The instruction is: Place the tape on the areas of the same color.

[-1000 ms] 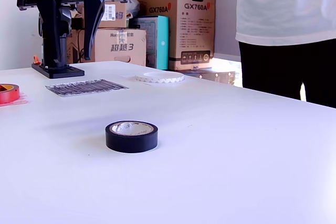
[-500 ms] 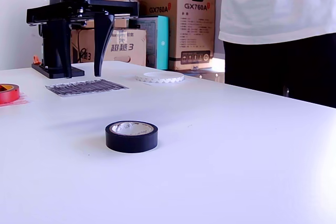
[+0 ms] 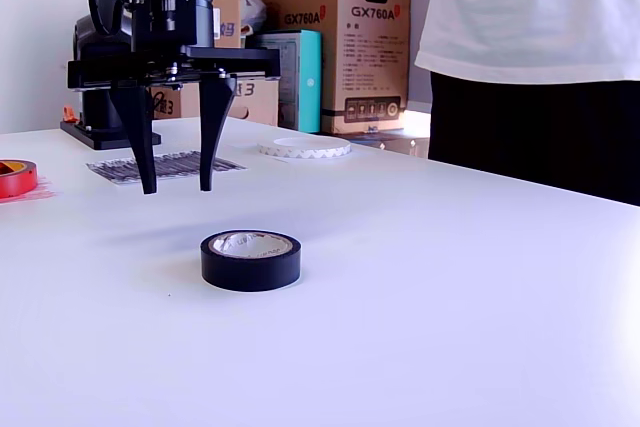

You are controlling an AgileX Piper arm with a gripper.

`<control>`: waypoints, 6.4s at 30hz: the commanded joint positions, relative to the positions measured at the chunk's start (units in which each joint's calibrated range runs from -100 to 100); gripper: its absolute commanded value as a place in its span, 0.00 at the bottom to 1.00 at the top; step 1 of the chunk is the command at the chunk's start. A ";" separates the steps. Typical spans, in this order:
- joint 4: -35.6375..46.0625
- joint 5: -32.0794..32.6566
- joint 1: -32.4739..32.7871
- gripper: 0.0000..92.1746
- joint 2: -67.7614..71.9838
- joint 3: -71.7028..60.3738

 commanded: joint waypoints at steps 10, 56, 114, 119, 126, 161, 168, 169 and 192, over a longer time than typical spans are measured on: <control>-6.45 5.35 0.06 0.50 0.21 -4.27; -11.97 8.38 0.70 0.50 6.01 -5.46; -5.94 -2.18 5.51 0.00 8.06 -5.46; -4.75 -6.36 6.62 0.00 7.97 -5.55; -3.14 -10.04 8.35 0.00 7.97 -5.55; 1.78 -22.32 9.46 0.00 -31.69 25.71; -4.24 -27.15 9.30 0.00 -47.88 45.25; -5.94 -28.05 9.30 0.00 -50.68 48.61; -33.18 -34.36 6.38 0.00 -72.39 83.14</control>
